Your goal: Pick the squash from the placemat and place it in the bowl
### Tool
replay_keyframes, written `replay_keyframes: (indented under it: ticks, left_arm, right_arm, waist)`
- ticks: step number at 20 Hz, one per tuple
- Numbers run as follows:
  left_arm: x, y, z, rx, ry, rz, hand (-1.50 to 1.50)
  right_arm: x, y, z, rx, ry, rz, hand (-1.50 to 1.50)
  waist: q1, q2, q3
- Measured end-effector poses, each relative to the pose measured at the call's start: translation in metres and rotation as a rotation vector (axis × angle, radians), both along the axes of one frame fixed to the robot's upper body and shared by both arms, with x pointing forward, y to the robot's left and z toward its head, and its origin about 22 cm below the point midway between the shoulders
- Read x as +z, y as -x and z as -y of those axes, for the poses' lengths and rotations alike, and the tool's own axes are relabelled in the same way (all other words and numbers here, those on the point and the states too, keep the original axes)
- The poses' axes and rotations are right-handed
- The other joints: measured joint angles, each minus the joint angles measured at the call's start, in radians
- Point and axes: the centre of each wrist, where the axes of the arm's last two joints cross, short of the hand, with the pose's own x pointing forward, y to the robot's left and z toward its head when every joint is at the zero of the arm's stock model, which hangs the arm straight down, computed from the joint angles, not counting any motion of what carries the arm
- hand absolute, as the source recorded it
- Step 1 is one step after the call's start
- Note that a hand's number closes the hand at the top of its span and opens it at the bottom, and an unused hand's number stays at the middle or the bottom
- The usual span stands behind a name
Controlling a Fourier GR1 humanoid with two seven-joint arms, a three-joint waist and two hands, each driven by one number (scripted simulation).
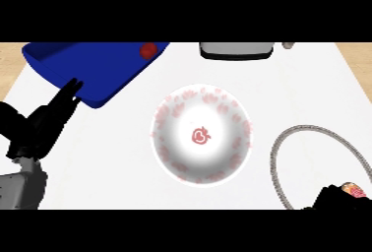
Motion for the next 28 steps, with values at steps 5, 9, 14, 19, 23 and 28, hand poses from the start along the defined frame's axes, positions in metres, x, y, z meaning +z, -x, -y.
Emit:
replay_keyframes:
  ticks: [5, 9, 14, 19, 23, 28]
  left_arm:
    - [0.0, -0.002, 0.004, -0.013, 0.002, -0.001, 0.0]
    - [-0.002, -0.004, 0.009, -0.024, 0.003, -0.002, 0.0]
    - [-0.003, -0.007, 0.014, -0.029, 0.007, 0.008, 0.0]
    - [-0.005, -0.006, 0.007, -0.034, 0.01, 0.003, 0.0]
    - [-0.005, -0.005, 0.011, -0.03, 0.009, 0.002, 0.0]
    - [-0.005, -0.005, 0.006, -0.029, 0.011, 0.002, 0.0]
  right_arm:
    - [0.016, -0.018, -0.03, 0.004, -0.056, 0.041, 1.5]
    - [0.039, -0.034, -0.06, 0.01, -0.097, 0.096, 1.5]
    - [0.074, -0.053, -0.101, 0.08, -0.181, 0.216, 1.5]
    - [0.098, -0.09, -0.133, 0.071, -0.193, 0.254, 1.5]
    - [0.103, -0.126, -0.149, 0.028, -0.173, 0.227, 1.5]
    - [0.088, -0.176, -0.155, -0.008, -0.191, 0.171, 1.5]
  waist:
    - [0.014, 0.002, 0.0]
    - [0.025, 0.003, 0.0]
    - [0.028, 0.002, 0.003]
    - [0.029, 0.004, 0.004]
    - [0.029, 0.005, 0.006]
    - [0.028, 0.008, 0.007]
